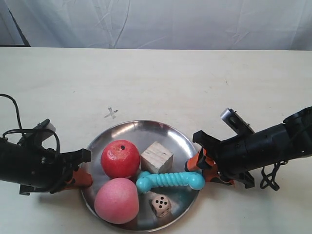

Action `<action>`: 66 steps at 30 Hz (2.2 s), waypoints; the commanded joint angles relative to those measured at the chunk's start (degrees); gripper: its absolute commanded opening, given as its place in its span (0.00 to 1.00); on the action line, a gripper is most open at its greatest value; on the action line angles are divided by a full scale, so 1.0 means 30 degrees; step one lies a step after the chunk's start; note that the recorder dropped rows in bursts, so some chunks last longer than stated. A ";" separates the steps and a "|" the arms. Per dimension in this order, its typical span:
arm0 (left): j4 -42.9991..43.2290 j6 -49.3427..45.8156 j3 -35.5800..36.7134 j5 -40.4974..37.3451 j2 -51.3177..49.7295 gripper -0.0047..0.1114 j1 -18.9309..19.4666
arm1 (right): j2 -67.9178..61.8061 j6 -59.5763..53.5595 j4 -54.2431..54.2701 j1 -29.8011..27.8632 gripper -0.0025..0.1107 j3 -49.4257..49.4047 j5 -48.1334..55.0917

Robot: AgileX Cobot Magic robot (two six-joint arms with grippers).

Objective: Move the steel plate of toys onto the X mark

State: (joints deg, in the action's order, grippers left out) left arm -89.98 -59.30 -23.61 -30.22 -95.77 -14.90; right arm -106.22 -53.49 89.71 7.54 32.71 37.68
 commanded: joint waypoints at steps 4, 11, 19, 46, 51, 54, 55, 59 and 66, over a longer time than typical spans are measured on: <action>0.1226 -0.0492 0.0030 -0.1772 -0.0064 0.04 -0.0245 | -0.0504 -0.0450 -0.0565 -0.0014 0.03 0.0265 -0.3137; 0.1348 -0.0492 0.0030 -0.1866 -0.0064 0.04 -0.0245 | -0.0504 -0.0450 -0.0800 -0.0014 0.41 0.0265 -0.3030; 0.2043 -0.0492 0.0030 -0.2286 -0.0064 0.04 -0.0245 | -0.0504 0.0293 0.0653 -0.0014 0.46 0.0265 -0.3655; 0.1993 -0.0492 0.0030 -0.2380 -0.0064 0.04 -0.0245 | -0.0504 -0.0312 0.1045 -0.0014 0.41 0.0265 -0.1616; 0.2359 -0.0456 0.0030 -0.2424 -0.0064 0.04 -0.0245 | -0.0504 -0.0131 -0.0942 -0.0014 0.41 0.0523 -0.1822; 0.2524 -0.0364 0.0030 -0.2424 -0.0064 0.04 -0.0245 | -0.0468 -0.0131 -0.0975 -0.0049 0.41 0.0799 -0.2265; 0.2526 -0.0370 0.0030 -0.2469 -0.0064 0.04 -0.0245 | -0.0468 -0.0092 -0.0929 -0.0049 0.41 0.0929 -0.2543; 0.2526 -0.0370 0.0030 -0.2565 -0.0064 0.04 -0.0245 | -0.0468 -0.0092 -0.1379 -0.0049 0.41 0.1727 -0.3193; 0.2490 -0.0370 0.0030 -0.2566 -0.0064 0.04 -0.0245 | -0.0468 -0.0092 -0.4568 -0.0049 0.41 0.3444 -0.3144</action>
State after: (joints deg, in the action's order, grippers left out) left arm -85.55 -58.36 -23.61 -36.33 -95.77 -14.90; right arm -107.08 -53.05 79.43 7.54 41.67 30.14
